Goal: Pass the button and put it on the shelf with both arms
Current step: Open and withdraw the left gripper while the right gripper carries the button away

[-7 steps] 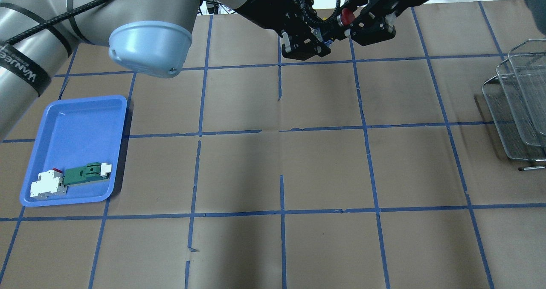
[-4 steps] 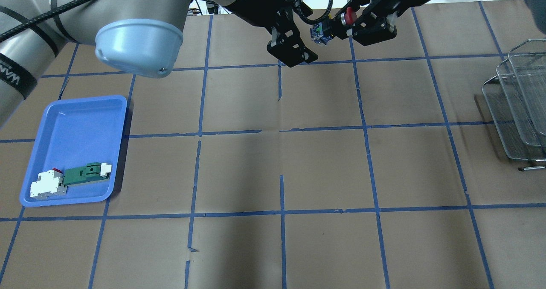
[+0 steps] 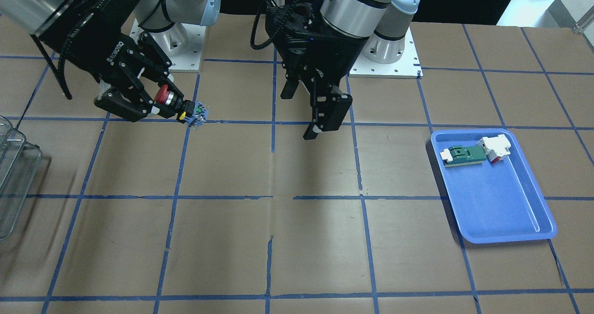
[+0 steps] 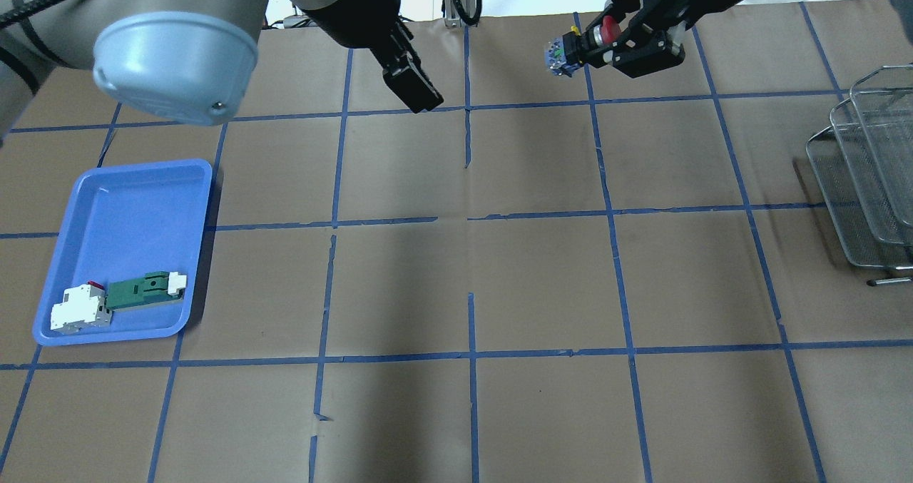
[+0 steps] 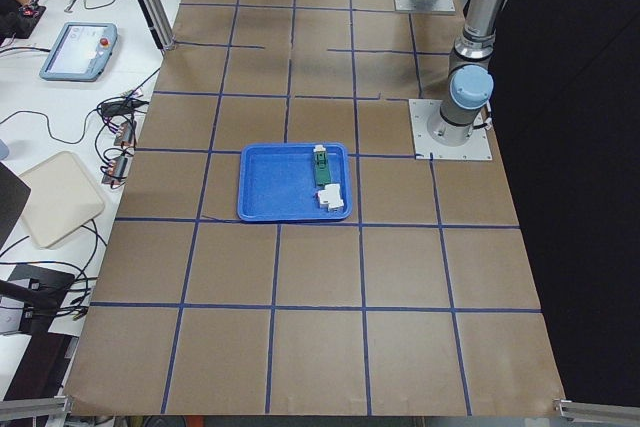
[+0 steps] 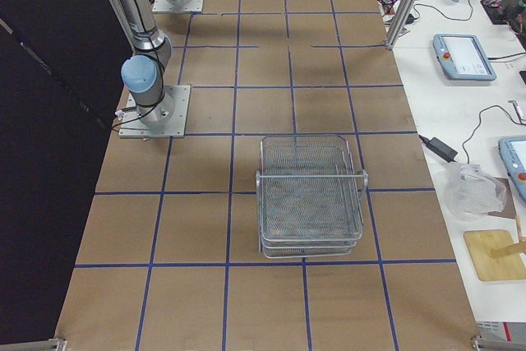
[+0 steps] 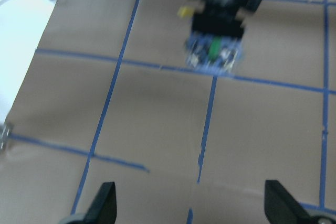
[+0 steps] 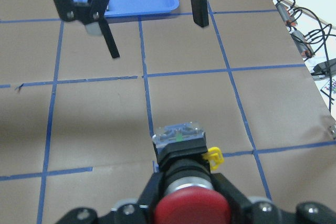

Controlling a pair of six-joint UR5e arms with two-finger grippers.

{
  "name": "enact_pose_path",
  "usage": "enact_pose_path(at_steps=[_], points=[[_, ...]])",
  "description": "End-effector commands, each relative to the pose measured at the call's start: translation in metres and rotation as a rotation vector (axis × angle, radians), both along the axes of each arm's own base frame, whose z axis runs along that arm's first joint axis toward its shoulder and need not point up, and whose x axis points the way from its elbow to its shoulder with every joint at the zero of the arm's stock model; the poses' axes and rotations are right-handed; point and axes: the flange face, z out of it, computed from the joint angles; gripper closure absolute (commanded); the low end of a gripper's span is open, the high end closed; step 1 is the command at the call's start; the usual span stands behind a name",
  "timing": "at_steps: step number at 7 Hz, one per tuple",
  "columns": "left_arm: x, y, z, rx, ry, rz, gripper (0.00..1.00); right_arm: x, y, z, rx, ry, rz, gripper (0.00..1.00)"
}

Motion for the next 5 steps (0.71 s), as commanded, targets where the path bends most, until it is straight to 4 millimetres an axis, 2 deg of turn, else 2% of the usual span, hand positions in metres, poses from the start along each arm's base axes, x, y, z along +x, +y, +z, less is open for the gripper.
enact_pose_path(at_steps=[1, 2, 3, 4, 5], points=[[0.076, -0.013, -0.015, 0.125, -0.150, 0.237, 0.00, -0.103, -0.028, -0.032, 0.048, 0.076, -0.151, 0.94], [0.114, -0.019, -0.026, 0.167, -0.207, 0.338, 0.00, -0.163, -0.040, -0.051, 0.059, 0.153, -0.224, 0.94], [0.143, -0.017, -0.032, 0.195, -0.210, 0.532, 0.00, -0.218, -0.045, -0.065, 0.031, 0.211, -0.249, 0.94], [0.149, -0.014, -0.027, 0.198, -0.208, 0.695, 0.00, -0.275, -0.038, -0.078, 0.051, 0.242, -0.290, 0.94], [0.150, -0.018, -0.027, 0.217, -0.172, 0.928, 0.00, -0.319, -0.027, -0.086, 0.064, 0.282, -0.308, 0.94]])
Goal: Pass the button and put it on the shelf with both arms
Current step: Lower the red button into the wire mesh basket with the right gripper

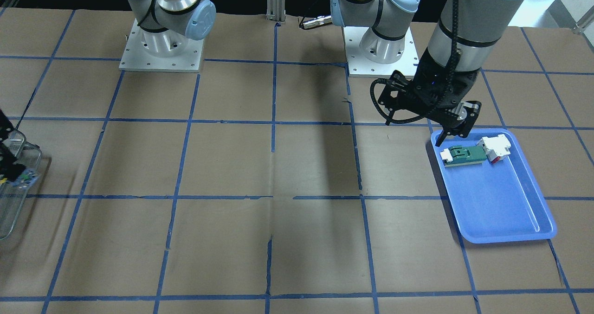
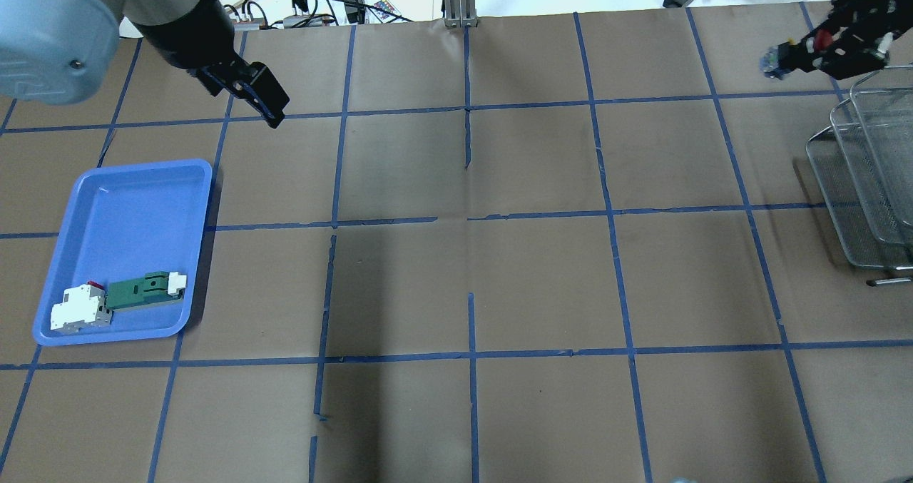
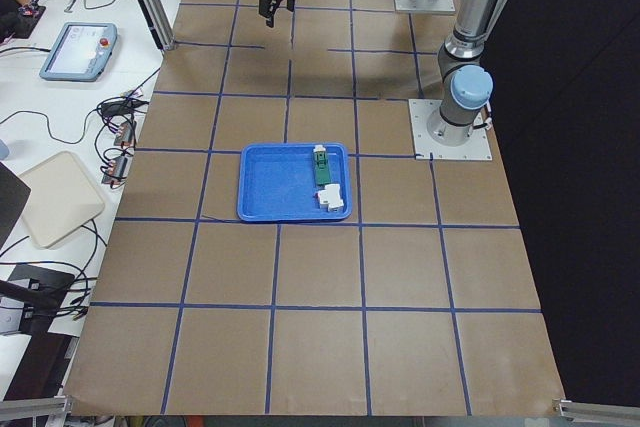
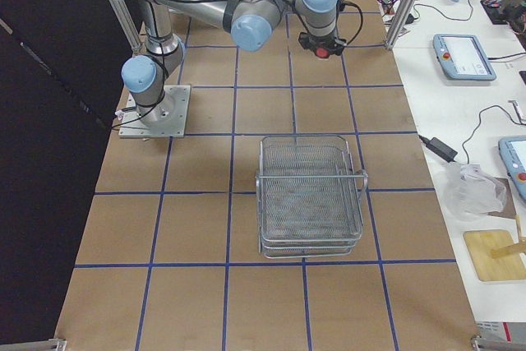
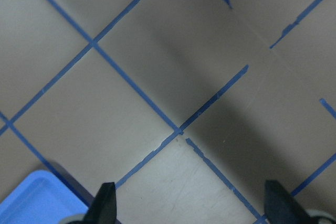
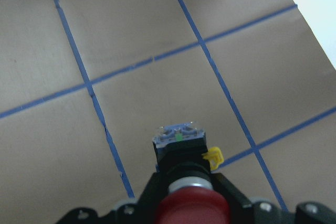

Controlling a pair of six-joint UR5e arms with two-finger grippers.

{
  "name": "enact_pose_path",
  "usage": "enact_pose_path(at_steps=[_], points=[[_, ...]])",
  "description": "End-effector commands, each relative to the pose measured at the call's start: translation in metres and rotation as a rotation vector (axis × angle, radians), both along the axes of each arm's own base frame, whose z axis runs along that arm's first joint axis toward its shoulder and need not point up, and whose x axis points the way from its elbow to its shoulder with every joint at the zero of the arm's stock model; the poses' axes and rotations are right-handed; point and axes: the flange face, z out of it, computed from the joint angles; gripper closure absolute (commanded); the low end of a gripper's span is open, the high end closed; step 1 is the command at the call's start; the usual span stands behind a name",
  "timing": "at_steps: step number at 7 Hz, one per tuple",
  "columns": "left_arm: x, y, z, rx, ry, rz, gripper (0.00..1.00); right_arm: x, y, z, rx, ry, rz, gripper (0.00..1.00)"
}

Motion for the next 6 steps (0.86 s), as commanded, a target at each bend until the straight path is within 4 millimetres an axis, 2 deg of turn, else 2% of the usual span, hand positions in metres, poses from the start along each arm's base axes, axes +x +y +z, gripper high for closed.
enact_pose_path(at_steps=[1, 3, 4, 6], points=[[0.003, -0.003, -0.005, 0.019, 0.005, 0.400, 0.00, -0.091, 0.024, -0.018, 0.021, 0.068, -0.031, 0.94], [-0.004, 0.003, -0.001, 0.092, -0.006, 0.477, 0.00, -0.154, 0.039, -0.047, 0.081, 0.145, -0.085, 0.94], [-0.011, 0.005, 0.003, 0.091, -0.004, 0.472, 0.00, -0.177, 0.045, -0.057, 0.095, 0.178, -0.102, 0.94], [-0.016, 0.017, 0.012, 0.080, 0.009, 0.459, 0.00, -0.186, 0.048, -0.065, 0.115, 0.193, -0.113, 0.94]])
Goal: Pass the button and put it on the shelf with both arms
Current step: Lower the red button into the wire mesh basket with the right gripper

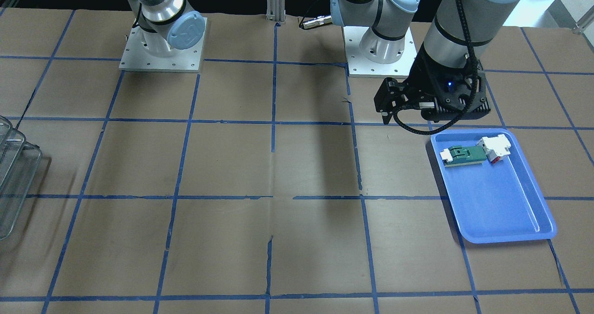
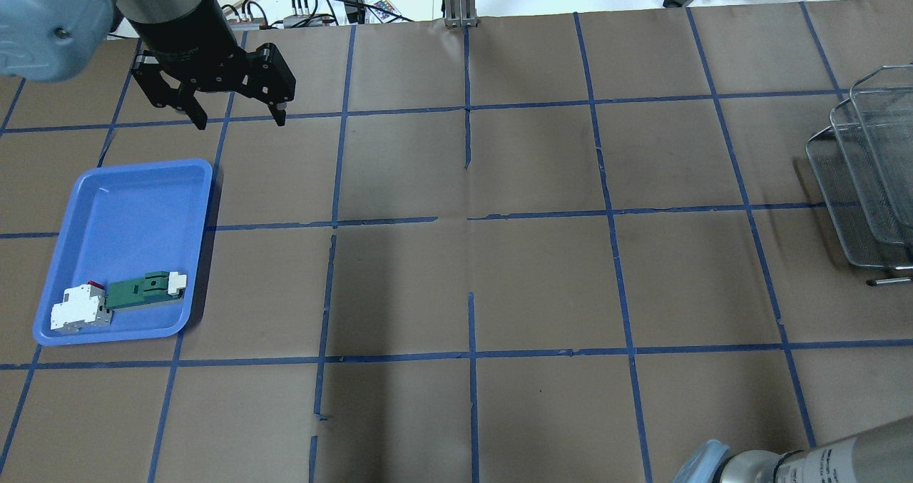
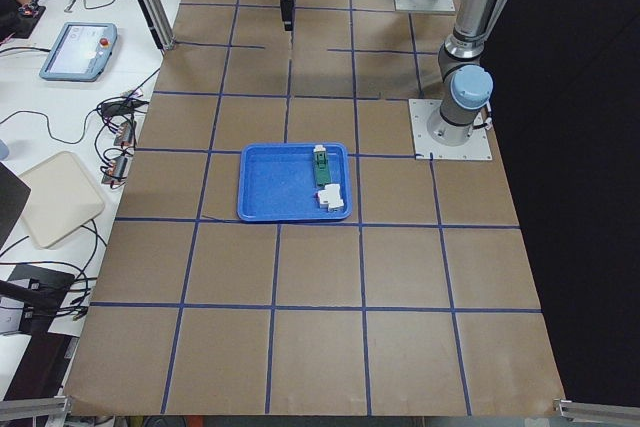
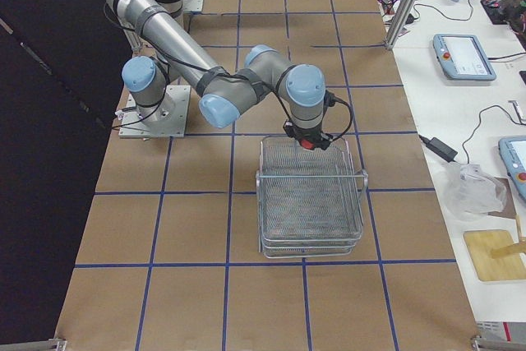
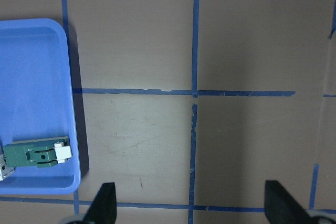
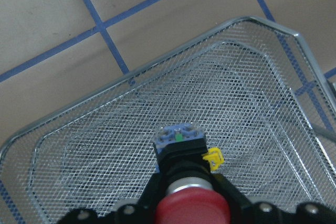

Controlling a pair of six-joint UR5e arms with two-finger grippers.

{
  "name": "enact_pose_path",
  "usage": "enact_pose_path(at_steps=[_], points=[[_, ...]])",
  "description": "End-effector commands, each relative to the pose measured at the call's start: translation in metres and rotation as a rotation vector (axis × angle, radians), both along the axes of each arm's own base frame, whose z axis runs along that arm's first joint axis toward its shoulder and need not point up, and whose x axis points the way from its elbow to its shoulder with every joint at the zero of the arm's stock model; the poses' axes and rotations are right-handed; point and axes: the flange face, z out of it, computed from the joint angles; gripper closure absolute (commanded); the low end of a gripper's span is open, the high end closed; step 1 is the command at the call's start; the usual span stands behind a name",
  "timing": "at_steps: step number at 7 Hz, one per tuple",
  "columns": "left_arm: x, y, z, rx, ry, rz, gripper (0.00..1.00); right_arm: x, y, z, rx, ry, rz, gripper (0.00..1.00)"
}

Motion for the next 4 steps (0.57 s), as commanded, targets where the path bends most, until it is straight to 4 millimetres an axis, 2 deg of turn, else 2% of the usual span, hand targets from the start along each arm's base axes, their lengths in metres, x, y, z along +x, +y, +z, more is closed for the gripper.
enact_pose_path(at_steps=[1, 2, 4], points=[[-0.007, 0.011, 0.014, -0.023, 0.011, -0.011, 0.00, -0.007, 0.002, -0.007, 0.013, 0.005, -0.005, 0.88], [-0.014, 0.020, 0.020, -0.034, 0.012, -0.027, 0.00, -0.007, 0.002, -0.007, 0.011, 0.002, -0.011, 0.44], [-0.020, 0.025, 0.022, -0.038, 0.012, -0.038, 0.00, -0.004, 0.004, -0.005, 0.021, -0.003, -0.031, 0.00]])
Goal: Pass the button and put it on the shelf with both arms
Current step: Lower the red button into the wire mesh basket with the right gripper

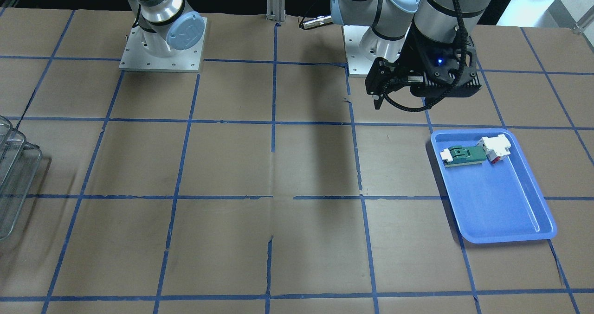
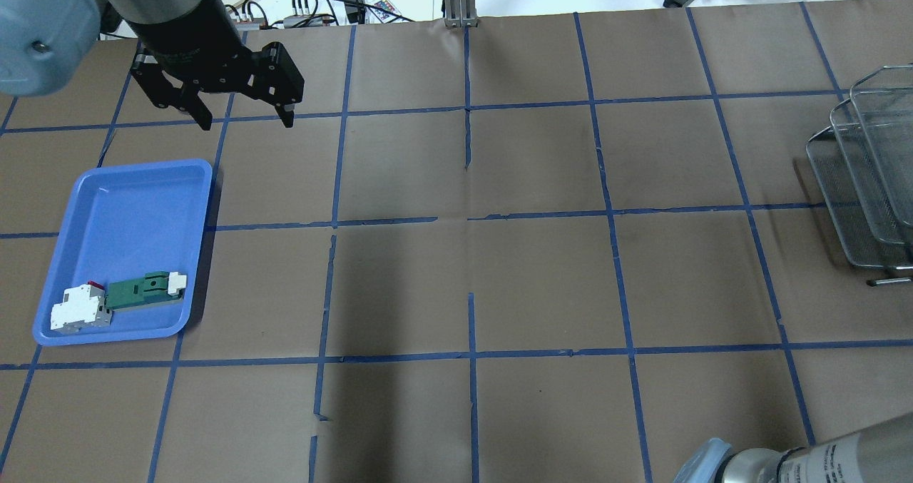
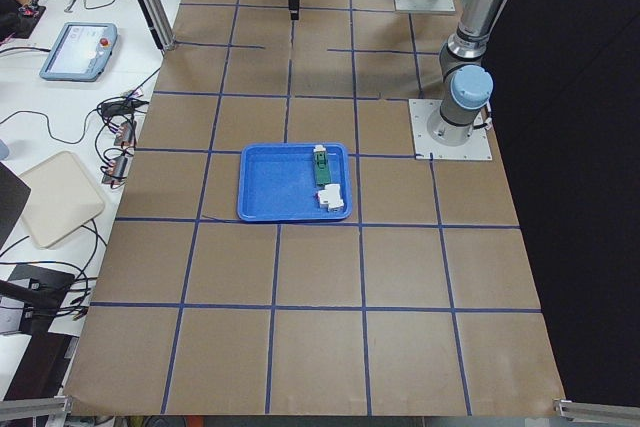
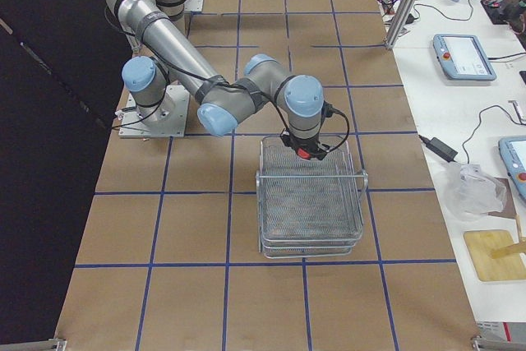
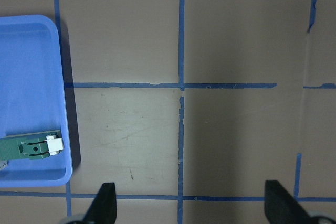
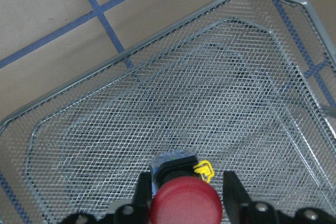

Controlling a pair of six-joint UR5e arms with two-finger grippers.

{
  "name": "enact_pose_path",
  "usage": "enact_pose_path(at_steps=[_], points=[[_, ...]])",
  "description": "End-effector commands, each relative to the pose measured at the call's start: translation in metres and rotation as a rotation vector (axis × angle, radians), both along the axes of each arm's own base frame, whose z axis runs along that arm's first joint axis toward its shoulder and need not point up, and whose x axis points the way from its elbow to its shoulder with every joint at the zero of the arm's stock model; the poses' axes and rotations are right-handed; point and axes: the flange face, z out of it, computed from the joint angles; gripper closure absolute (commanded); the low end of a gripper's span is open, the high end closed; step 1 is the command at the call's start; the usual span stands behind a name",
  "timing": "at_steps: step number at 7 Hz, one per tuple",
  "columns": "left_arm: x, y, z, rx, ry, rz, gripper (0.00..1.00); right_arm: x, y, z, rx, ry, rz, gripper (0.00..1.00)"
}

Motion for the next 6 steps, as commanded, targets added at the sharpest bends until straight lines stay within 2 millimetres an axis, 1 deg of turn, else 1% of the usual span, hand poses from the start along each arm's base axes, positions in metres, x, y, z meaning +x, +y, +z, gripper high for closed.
enact_pose_path(at_steps=[1, 2, 3, 4, 5, 6], points=[[-0.003, 0.005, 0.002, -0.004, 0.000, -0.012, 0.00, 0.003, 0.002, 0.004, 0.010, -0.009, -0.059, 0.00], [-0.004, 0.005, 0.003, -0.007, 0.002, -0.013, 0.00, 0.008, 0.000, 0.007, 0.010, -0.013, -0.095, 0.00], [-0.004, 0.007, 0.004, -0.009, 0.001, -0.015, 0.00, 0.026, -0.003, 0.018, 0.013, -0.020, -0.120, 0.00], [-0.004, 0.007, 0.003, -0.007, 0.000, -0.015, 0.00, 0.056, -0.003, 0.037, 0.026, -0.033, -0.158, 0.00], [-0.004, 0.007, 0.003, -0.007, 0.000, -0.015, 0.00, 0.095, -0.008, 0.054, 0.042, -0.051, -0.232, 0.00], [-0.004, 0.007, 0.003, -0.006, 0.000, -0.015, 0.00, 0.144, -0.020, 0.057, 0.079, -0.075, -0.262, 0.00]])
